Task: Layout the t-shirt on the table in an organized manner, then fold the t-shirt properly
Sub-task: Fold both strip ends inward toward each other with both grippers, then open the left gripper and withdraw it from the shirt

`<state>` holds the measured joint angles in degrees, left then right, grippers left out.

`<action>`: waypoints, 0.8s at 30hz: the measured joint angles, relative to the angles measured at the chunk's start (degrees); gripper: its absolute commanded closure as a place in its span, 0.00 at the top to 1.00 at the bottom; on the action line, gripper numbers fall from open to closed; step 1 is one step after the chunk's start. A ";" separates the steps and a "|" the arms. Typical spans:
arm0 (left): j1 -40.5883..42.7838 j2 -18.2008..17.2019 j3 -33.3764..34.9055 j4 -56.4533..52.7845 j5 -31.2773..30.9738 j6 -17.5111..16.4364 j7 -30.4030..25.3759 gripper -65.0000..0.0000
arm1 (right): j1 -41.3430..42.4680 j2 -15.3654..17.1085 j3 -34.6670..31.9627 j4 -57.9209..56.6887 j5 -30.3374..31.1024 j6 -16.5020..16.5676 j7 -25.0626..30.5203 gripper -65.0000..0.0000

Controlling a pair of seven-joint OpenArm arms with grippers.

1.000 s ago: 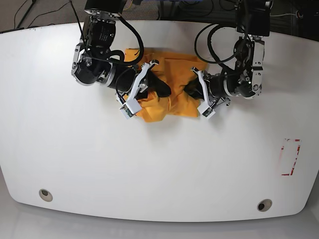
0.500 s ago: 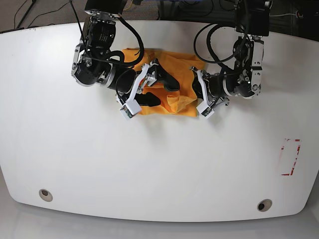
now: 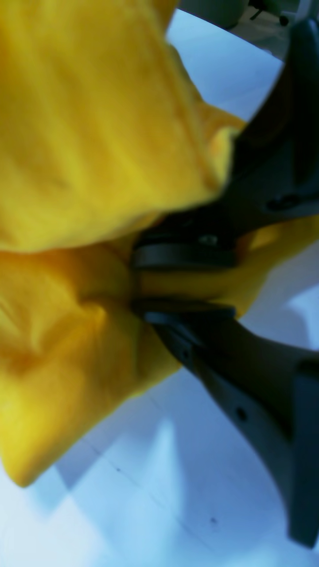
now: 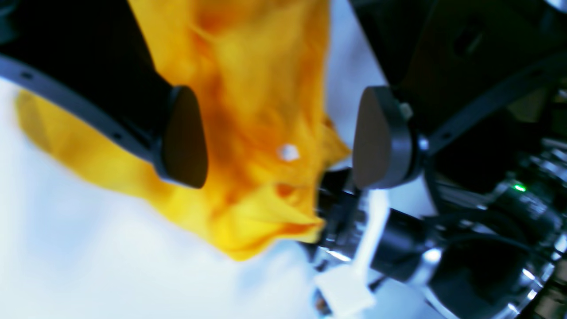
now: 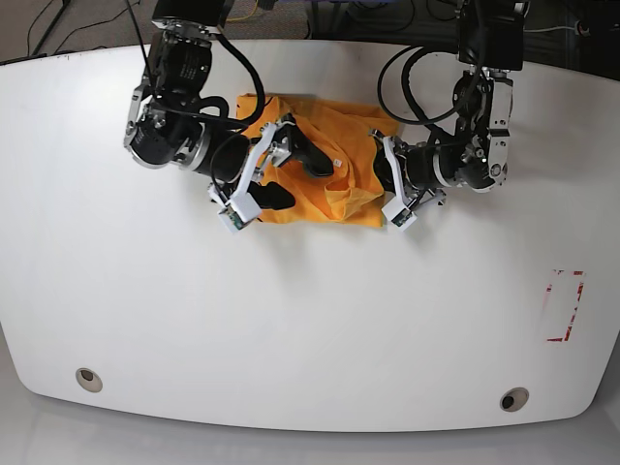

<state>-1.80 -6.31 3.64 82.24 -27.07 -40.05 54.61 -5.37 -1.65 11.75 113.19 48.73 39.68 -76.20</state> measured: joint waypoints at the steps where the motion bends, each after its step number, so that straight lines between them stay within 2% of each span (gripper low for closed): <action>1: -0.02 0.11 -0.37 -0.02 -0.33 0.00 0.26 0.16 | -0.02 0.63 0.35 0.24 0.13 0.00 0.07 0.75; 6: -0.09 0.20 -2.82 -0.24 -4.44 0.13 1.51 0.17 | -1.03 2.01 2.43 0.35 0.09 -0.02 0.04 0.75; 15: -1.42 -0.07 -5.14 -0.31 -11.10 0.17 2.51 0.45 | -2.38 4.87 2.99 0.39 0.11 -0.02 0.02 0.75; 21: -1.97 -0.09 -9.29 -0.28 -13.73 0.15 2.40 0.47 | -4.26 5.51 2.64 0.39 0.07 0.00 -0.61 0.75; 24: -2.23 -1.22 -11.63 -0.31 -14.49 0.22 2.84 0.47 | -5.20 5.46 2.25 1.31 0.13 0.00 -0.33 0.75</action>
<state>-4.03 -7.53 -7.99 81.93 -41.56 -39.83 57.45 -10.57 3.81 14.00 114.50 48.86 39.68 -76.53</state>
